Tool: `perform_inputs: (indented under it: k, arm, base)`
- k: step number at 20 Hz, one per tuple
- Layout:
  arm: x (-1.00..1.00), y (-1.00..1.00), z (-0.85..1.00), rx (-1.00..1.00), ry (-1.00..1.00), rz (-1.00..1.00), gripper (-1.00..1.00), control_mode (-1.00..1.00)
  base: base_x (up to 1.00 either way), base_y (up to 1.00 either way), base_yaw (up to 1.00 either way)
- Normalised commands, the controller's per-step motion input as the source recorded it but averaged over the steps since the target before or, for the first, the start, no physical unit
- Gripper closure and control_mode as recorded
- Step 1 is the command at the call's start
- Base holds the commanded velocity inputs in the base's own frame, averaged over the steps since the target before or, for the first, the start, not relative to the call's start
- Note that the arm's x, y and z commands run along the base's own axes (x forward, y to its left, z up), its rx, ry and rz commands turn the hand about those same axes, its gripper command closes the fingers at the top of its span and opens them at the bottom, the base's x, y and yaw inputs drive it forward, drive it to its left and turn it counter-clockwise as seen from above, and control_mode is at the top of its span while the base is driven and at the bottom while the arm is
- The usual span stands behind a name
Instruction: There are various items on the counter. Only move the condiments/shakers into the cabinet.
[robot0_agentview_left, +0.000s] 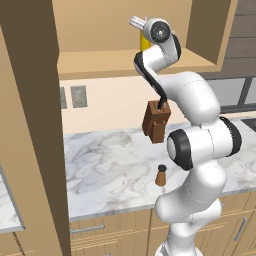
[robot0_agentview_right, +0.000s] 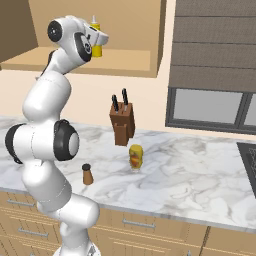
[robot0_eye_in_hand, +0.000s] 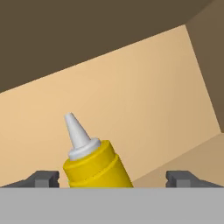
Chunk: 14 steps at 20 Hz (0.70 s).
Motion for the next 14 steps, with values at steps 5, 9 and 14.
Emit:
perform_inputs:
  k: [5,9,14]
  arm:
    - [-0.05,0.0,0.04,-0.01,0.03,-0.06,-1.0,-1.0]
    - [-0.41,0.0,0.29,0.0,0.0,-0.05,-1.0,-1.0]
    - [-0.86,0.0,0.28,0.0,0.04,-0.08,-1.0,-1.0]
  base:
    - [0.0,0.0,0.0]
    - [0.0,0.0,0.0]
    - [0.0,0.0,0.0]
